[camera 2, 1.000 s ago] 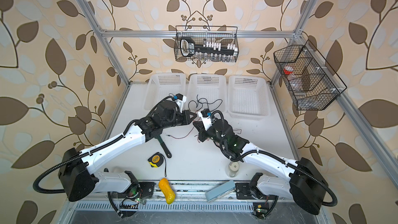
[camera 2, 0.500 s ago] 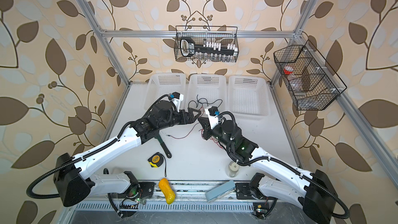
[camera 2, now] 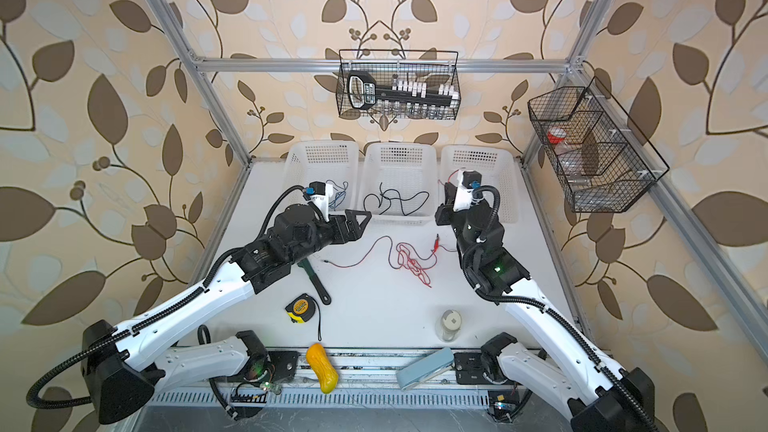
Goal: Untangle the cables
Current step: 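Lower the red wire into the far basket and open the right gripper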
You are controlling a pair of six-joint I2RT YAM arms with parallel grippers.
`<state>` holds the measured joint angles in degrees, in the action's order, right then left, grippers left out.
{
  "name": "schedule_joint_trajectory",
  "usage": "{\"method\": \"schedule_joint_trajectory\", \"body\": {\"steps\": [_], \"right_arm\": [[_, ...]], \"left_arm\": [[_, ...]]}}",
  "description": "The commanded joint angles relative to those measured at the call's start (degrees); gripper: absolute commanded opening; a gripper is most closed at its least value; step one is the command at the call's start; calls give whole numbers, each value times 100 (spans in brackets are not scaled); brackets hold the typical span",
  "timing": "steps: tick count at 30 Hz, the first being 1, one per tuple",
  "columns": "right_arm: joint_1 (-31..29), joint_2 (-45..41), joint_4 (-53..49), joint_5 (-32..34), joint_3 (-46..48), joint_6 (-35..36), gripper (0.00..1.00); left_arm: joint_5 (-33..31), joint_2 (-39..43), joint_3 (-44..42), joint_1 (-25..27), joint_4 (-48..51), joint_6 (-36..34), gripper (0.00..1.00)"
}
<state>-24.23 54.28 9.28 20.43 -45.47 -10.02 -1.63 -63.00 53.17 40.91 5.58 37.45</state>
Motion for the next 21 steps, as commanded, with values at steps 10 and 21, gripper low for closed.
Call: {"method": "schedule_joint_trajectory", "body": {"steps": [10,21], "right_arm": [[1266,1780,974,284,-320,244,0],[1540,3620,1326,370,-1008,302,0]], "left_arm": [[-94,-400,-9,34,217,-155,99],[-15,-789,-31,32,619,-257,98]]}}
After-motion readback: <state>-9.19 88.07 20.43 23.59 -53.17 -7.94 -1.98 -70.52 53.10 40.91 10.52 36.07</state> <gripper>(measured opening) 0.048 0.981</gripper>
